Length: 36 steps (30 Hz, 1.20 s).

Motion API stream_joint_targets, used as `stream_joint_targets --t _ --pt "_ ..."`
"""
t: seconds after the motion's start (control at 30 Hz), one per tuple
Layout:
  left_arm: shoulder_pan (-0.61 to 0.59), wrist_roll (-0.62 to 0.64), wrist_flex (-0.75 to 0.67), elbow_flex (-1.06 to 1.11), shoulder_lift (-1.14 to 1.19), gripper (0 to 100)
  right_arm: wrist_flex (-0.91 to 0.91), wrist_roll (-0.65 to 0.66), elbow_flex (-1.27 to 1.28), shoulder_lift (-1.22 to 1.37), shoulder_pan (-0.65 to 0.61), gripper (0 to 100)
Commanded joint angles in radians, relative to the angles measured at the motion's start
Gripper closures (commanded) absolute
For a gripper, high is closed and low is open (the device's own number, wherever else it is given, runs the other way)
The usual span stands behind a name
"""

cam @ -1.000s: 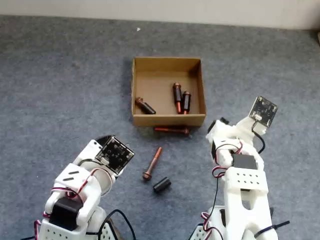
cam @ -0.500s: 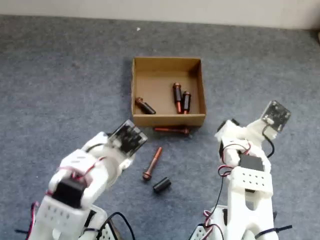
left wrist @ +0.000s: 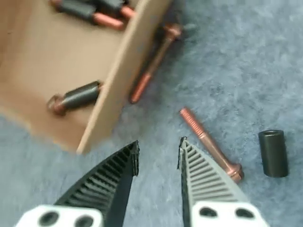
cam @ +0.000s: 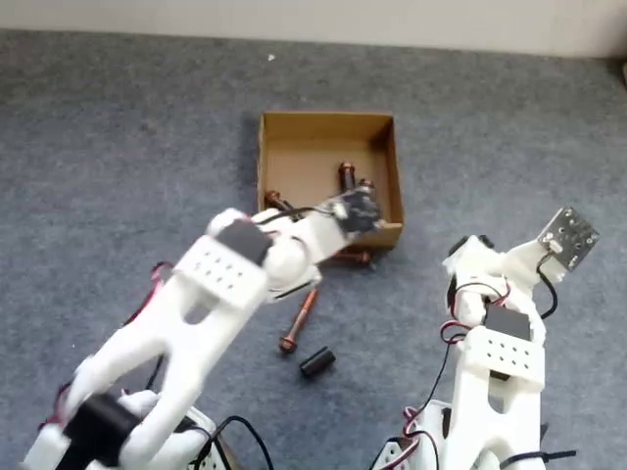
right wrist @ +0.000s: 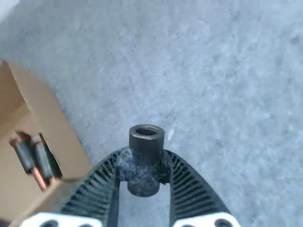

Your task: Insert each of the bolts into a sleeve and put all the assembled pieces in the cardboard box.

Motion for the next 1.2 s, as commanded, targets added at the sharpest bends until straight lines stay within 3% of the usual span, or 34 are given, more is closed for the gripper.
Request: stream_joint_targets --t 0.0,0.3,0.6,0.9,1.1,1.17 --pt "0.054 -0.054 -0.006 -0.117 0.108 84 -0.079 -0.012 -0.015 -0.028 0.035 99.3" --pt "0.082 -0.068 -0.123 -0.305 0.412 84 -0.084 -0.012 -0.018 -0.028 0.042 99.3" --pt "0.074 -0.149 -0.121 -0.572 0.71 84 -0.084 -0.009 -0.018 -0.028 0.041 99.3" --pt "0.073 -0.172 -0.12 -0.659 0.843 84 -0.084 -0.008 -0.018 -0.028 0.036 99.3" --pt "0.076 -0.172 -0.043 -0.665 0.845 99 -0.084 -0.008 -0.016 -0.028 0.036 99.3" --pt "0.076 -0.17 -0.009 -0.665 0.845 99 -0.084 -0.006 -0.015 -0.028 0.036 99.3"
